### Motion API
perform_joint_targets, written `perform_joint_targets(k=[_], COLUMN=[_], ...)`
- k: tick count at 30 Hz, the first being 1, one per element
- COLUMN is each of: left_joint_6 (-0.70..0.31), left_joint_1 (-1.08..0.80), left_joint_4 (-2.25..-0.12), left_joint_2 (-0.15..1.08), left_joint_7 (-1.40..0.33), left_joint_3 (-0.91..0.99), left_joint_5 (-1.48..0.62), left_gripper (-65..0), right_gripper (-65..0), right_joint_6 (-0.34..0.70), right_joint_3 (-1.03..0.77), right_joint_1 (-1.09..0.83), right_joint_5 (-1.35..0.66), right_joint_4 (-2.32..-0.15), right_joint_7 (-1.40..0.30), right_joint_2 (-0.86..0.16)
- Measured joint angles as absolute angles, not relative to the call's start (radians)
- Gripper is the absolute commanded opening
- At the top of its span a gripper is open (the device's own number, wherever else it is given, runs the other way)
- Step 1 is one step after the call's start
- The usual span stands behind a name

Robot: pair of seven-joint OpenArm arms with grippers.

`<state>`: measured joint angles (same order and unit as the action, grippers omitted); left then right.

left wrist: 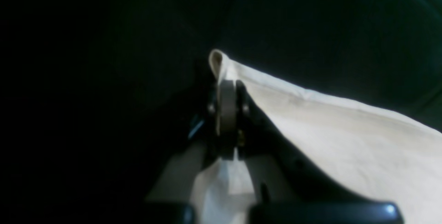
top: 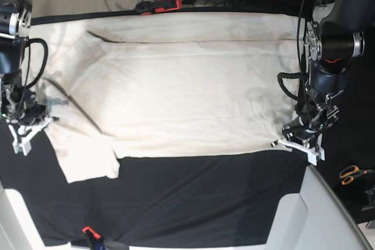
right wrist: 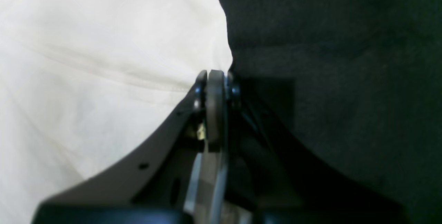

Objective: Fold the T-shirt properly
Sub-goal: 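Lower the left gripper to the shirt's side edge and grasp it, then lift the side edges with both grippers and fold them toward the collar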

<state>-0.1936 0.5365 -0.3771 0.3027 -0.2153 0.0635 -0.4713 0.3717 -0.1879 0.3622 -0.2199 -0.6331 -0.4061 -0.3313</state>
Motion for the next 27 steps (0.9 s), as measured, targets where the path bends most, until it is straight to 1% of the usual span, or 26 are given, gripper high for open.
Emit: perform_joint_targets(k=[3,19,22,27], left_joint_6=[-0.194,-0.194,-0.193,-0.189], left_joint_1=[0.512,0.329,0.313,0.303], left_joint_4=[-0.451,-0.759,-0.809,-0.871], left_joint_2=[0.323,0.349,0.349,0.363], left_joint_7=[-0.262,-0.319,-0.323,-0.393], left_joint_3=[0.064,0.072,0.072,0.075], left_joint_5=[-0.471,-0.475,-0.474,-0.476], left_gripper=[-65.0,-65.0,-65.0,-65.0], right_gripper=[-65.0,-65.0,-65.0,-65.0], right_joint_6=[0.367,0.376,0.424,0.498], right_joint_3=[-0.188,-0.185,-0.185,-0.185], right_joint_1=[0.362,0.368,0.368,0.378], right_joint_5=[-0.22,-0.216,-0.216,-0.215], right_joint_4=[-0.633,-0.634,-0.634,-0.635], right_joint_7=[-0.389,-0.17,-0.14,-0.138], right_joint_2=[-0.331,-0.329,-0.33,-0.33])
